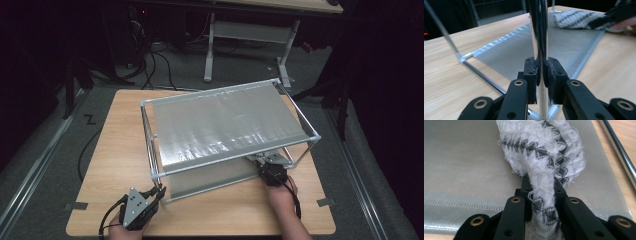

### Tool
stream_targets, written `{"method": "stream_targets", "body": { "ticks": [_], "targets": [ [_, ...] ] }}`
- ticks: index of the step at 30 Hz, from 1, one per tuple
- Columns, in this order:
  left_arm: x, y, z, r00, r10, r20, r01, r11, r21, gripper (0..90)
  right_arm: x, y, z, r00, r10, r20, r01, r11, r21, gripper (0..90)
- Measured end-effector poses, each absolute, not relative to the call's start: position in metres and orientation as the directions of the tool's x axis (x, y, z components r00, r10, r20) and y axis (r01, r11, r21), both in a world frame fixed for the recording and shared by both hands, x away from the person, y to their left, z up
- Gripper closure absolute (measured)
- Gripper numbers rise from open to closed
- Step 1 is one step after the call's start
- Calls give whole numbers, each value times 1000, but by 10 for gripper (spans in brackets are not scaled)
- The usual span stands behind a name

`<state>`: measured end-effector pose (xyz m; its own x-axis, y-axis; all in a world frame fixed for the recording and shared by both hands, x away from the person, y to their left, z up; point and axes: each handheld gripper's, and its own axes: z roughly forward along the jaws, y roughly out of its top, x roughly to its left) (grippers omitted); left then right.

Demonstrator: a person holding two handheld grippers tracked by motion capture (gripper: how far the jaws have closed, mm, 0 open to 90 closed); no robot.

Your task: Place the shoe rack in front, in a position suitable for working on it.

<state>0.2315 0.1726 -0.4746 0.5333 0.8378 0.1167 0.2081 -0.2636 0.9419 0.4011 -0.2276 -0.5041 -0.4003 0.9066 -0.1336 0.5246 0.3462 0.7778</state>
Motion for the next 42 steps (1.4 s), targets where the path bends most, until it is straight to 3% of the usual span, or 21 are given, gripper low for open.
{"method": "stream_targets", "body": {
  "ticks": [9,12,15,29,42],
  "targets": [
    [223,152,-473,596,792,132,178,-290,940,784,355,-260,-486,-377,922,-84,482,273,832,782],
    [224,150,-475,579,810,92,218,-262,940,786,333,-268,-476,-372,925,-74,450,250,857,782],
    [227,146,-474,586,799,135,186,-295,937,785,320,-269,-474,-369,928,-46,443,219,869,782],
    [228,133,-475,607,783,136,173,-298,939,785,318,-242,-485,-437,896,-81,447,294,845,781],
    [234,97,-473,663,731,163,142,-337,931,780,297,-167,-492,-628,770,-111,385,432,816,778]
  ]
}}
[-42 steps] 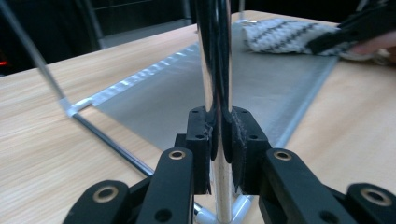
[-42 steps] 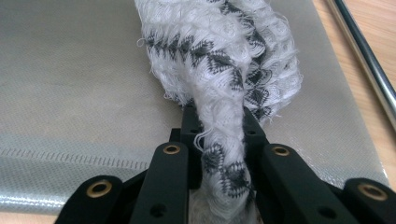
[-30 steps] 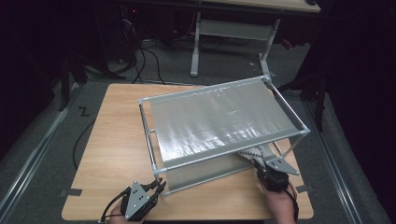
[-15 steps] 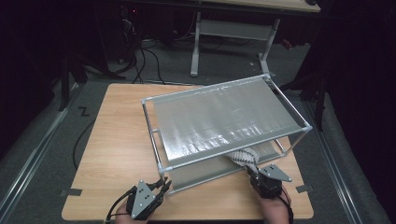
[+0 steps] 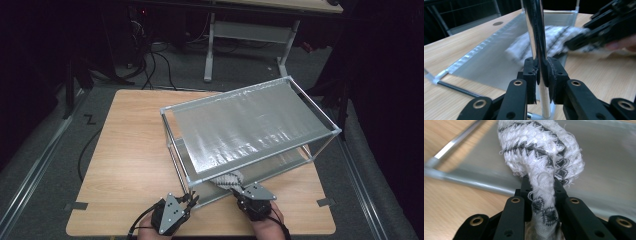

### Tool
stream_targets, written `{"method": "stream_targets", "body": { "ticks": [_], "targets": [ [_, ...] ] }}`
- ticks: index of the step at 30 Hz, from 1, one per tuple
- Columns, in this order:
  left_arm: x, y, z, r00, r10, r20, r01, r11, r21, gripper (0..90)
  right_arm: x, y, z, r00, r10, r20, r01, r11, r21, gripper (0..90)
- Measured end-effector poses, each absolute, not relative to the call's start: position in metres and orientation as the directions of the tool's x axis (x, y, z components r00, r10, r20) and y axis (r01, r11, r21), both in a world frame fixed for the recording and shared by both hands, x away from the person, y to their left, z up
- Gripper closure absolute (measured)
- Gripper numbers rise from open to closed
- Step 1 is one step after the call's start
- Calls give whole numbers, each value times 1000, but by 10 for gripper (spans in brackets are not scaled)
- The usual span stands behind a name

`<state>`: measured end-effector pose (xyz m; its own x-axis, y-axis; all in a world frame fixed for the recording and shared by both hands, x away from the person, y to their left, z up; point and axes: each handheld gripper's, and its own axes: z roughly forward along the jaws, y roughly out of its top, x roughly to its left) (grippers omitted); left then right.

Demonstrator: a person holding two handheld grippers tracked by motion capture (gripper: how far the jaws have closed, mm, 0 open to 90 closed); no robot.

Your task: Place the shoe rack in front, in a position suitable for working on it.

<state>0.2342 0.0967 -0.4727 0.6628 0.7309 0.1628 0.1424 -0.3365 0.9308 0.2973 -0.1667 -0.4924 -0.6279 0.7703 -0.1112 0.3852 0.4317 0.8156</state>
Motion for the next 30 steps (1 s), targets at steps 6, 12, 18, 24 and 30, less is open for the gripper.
{"method": "stream_targets", "body": {
  "ticks": [6,12,18,24,30],
  "targets": [
    [232,91,-477,670,728,144,130,-306,943,783,294,-144,-493,-677,733,-65,380,423,822,730],
    [231,91,-478,669,731,133,130,-292,948,785,286,-127,-492,-746,666,-12,357,415,837,517],
    [231,91,-479,666,734,136,128,-292,948,784,280,-136,-491,-754,657,10,368,410,834,596],
    [230,93,-479,663,738,125,137,-284,949,787,286,-119,-500,-777,628,29,378,430,819,727],
    [223,104,-479,648,751,126,142,-281,949,787,284,-96,-490,-801,598,26,326,400,857,655]
  ]
}}
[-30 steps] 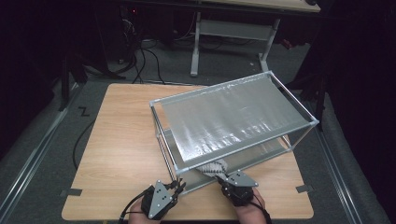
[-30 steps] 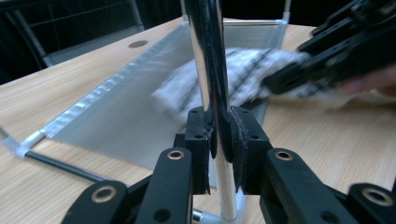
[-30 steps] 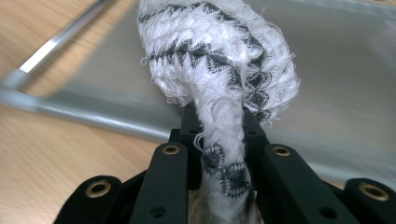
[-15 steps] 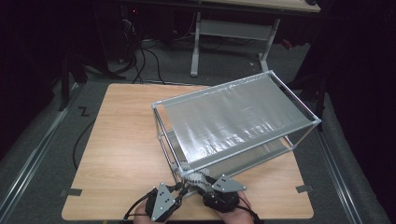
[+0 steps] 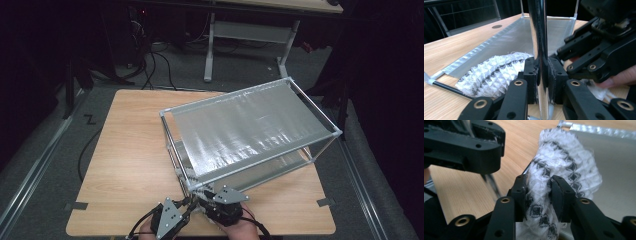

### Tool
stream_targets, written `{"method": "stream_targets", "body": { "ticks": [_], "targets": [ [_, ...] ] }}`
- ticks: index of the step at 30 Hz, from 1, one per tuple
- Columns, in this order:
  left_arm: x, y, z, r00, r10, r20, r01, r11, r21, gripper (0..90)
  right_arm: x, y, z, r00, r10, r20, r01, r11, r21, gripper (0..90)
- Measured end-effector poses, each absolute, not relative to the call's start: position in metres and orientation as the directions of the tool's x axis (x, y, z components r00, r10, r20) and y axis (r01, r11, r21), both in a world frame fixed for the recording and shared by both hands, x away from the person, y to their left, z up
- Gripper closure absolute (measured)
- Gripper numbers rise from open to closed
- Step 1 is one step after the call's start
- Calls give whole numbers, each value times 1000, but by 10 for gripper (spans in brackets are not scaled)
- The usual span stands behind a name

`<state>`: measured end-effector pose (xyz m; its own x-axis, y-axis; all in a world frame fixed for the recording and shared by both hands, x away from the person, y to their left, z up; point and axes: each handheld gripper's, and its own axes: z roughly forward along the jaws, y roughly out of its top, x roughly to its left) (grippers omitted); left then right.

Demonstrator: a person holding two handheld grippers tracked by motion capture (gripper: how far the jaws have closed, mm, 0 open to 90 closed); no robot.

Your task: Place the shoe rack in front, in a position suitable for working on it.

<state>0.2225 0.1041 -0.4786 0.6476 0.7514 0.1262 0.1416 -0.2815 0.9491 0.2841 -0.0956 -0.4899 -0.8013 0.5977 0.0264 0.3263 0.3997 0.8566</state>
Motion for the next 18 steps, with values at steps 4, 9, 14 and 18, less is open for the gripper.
{"method": "stream_targets", "body": {
  "ticks": [4,9,14,18],
  "targets": [
    [220,107,-478,643,751,152,129,-302,945,779,284,-90,-497,-799,601,-9,323,442,837,634],
    [225,103,-477,641,757,130,133,-277,952,703,286,-82,-504,-798,602,-33,325,475,818,703],
    [227,104,-478,652,752,99,148,-254,956,791,287,-81,-506,-786,614,-71,317,499,806,731],
    [226,104,-479,650,751,115,138,-266,954,789,292,-87,-506,-766,638,-72,339,497,799,731]
  ]
}}
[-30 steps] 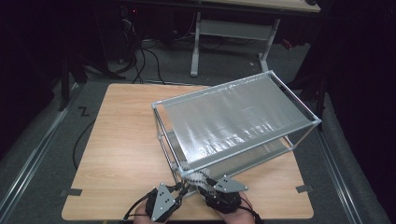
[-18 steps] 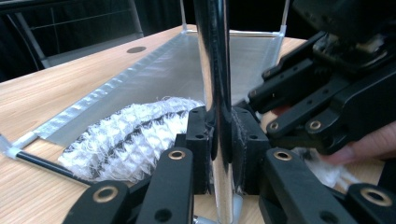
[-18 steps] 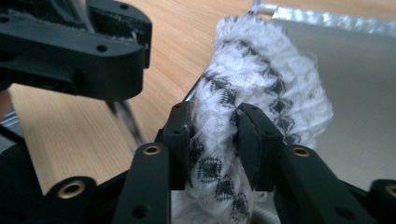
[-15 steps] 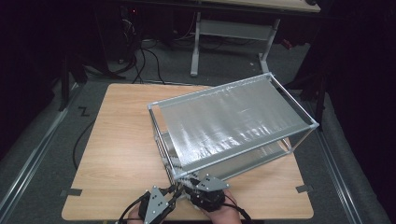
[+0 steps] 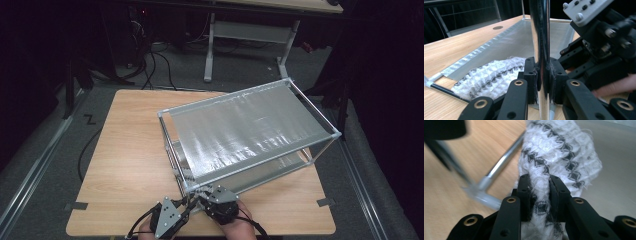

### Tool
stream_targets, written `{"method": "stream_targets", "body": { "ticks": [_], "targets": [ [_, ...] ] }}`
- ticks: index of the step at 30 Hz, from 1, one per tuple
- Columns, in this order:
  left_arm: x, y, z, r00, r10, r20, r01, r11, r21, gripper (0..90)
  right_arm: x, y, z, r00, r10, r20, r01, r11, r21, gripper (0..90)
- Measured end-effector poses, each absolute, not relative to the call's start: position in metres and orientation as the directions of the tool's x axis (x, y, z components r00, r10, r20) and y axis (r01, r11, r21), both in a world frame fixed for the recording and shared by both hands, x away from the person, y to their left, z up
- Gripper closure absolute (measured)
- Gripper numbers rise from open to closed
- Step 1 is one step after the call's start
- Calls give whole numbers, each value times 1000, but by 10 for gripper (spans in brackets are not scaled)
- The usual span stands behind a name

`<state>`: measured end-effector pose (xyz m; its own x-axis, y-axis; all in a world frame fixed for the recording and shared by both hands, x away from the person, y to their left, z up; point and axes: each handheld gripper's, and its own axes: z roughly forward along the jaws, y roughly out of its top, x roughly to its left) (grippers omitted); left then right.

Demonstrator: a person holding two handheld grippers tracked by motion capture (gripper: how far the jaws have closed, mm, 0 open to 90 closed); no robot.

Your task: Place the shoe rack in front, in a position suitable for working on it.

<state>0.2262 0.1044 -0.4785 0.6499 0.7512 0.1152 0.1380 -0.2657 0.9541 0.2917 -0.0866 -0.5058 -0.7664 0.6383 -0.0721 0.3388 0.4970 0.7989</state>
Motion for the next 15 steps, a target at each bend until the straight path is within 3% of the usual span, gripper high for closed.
{"method": "stream_targets", "body": {
  "ticks": [15],
  "targets": [
    [222,115,-479,645,751,141,121,-282,952,781,314,-137,-504,-655,751,-85,415,452,790,725]
  ]
}}
